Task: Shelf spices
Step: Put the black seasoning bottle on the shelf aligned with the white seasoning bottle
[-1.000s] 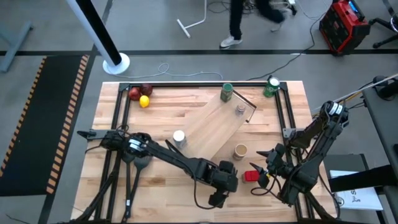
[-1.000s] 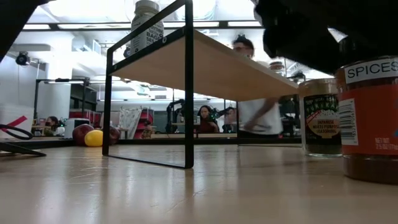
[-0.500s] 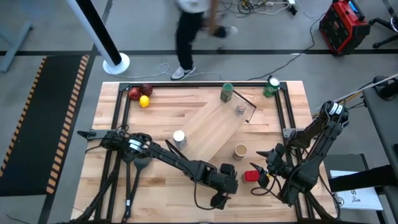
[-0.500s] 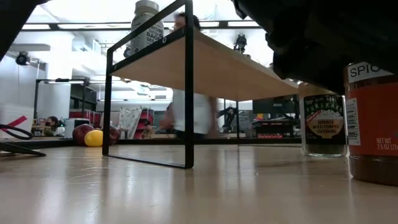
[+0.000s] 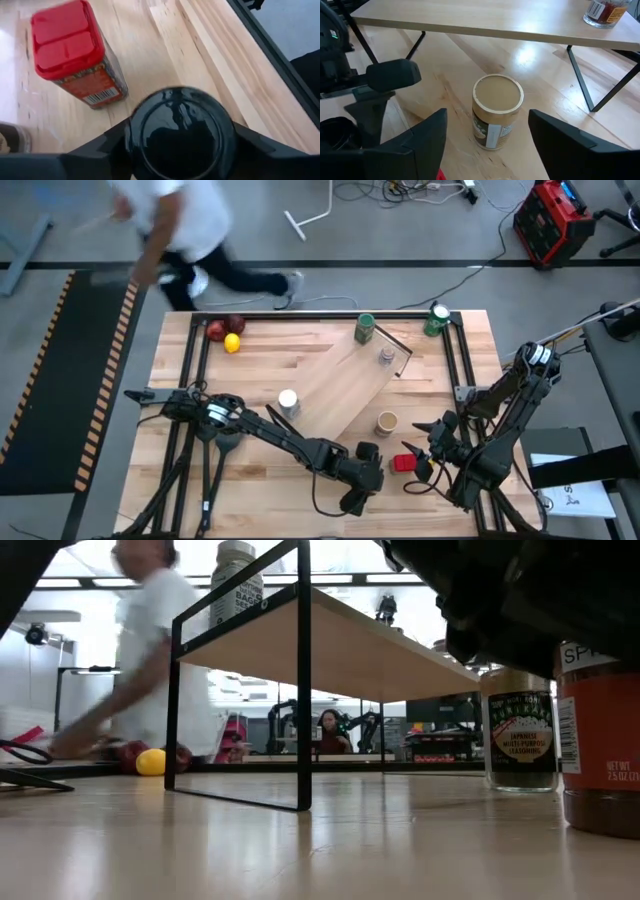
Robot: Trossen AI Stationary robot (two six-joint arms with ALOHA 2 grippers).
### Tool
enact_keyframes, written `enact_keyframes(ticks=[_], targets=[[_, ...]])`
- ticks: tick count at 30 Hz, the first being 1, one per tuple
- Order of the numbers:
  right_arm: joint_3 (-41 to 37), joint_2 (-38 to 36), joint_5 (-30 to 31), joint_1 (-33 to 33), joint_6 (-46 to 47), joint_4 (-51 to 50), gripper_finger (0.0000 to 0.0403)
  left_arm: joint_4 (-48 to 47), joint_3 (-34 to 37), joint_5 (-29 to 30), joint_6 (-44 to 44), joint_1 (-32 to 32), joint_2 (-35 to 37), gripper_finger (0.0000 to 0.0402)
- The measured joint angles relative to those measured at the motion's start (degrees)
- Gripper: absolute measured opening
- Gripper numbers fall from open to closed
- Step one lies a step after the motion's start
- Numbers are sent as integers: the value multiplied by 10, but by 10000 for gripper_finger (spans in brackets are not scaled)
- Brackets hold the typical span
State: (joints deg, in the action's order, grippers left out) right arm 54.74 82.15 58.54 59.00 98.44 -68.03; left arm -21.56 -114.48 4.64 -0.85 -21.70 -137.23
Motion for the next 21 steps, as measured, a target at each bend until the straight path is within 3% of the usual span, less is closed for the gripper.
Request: enact_keyframes(ticks=[4,13,21], targets=[[0,0,0,0,0,0,249,-10,-8,0,1,0,0,183],[0,0,0,0,-1,0,242,-92,-66,14,0,1,0,181],[0,0,0,0,-3,0,251,-221,-198,17,3,5,0,183]])
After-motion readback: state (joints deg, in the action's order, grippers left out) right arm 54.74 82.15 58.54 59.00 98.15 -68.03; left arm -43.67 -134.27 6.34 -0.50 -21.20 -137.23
